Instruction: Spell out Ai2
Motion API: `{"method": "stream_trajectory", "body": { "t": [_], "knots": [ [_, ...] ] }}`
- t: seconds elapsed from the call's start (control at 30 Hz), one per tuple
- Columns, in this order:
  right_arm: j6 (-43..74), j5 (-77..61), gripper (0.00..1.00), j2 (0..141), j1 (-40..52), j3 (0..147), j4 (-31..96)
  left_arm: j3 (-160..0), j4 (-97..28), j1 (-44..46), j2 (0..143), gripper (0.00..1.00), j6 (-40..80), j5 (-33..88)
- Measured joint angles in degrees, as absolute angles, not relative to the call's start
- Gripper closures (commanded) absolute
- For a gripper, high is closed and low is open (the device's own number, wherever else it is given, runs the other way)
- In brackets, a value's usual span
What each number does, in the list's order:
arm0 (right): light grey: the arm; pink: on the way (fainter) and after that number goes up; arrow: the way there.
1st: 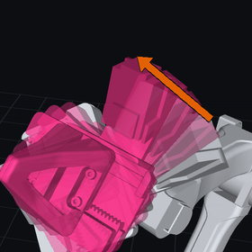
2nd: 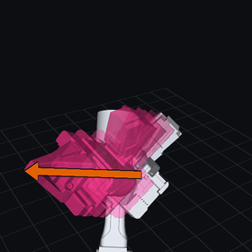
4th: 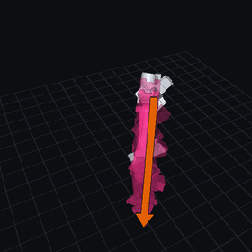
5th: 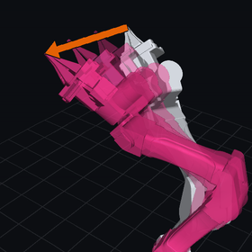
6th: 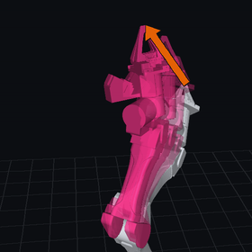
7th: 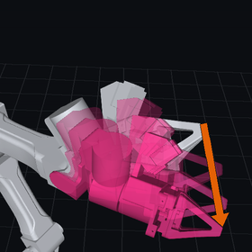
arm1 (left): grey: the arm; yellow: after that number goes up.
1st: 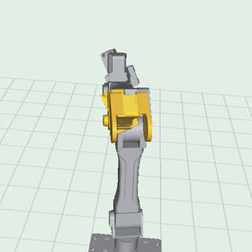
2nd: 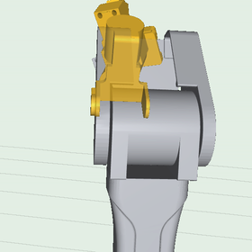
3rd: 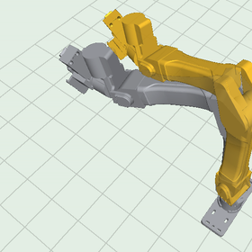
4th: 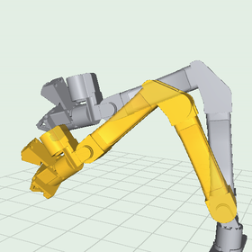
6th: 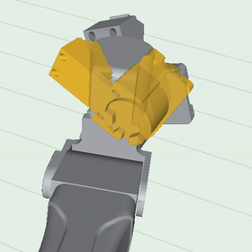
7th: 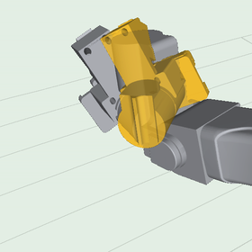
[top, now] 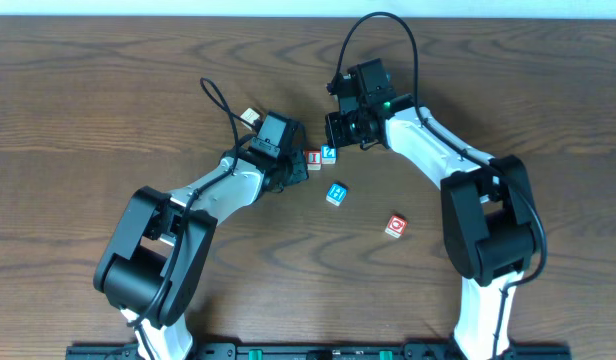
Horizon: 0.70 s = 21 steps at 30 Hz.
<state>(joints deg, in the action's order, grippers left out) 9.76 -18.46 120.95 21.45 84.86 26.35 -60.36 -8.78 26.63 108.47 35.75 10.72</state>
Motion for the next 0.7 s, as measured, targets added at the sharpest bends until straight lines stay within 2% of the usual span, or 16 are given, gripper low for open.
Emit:
{"method": "stream_trajectory", "body": {
  "t": [0.7],
  "knots": [
    [9.3, -18.68, 0.99, 121.69, 21.45, 84.86, 29.74, -60.36, -8.67, 26.63, 108.47, 0.94, 35.53, 11.68]
  ]
}}
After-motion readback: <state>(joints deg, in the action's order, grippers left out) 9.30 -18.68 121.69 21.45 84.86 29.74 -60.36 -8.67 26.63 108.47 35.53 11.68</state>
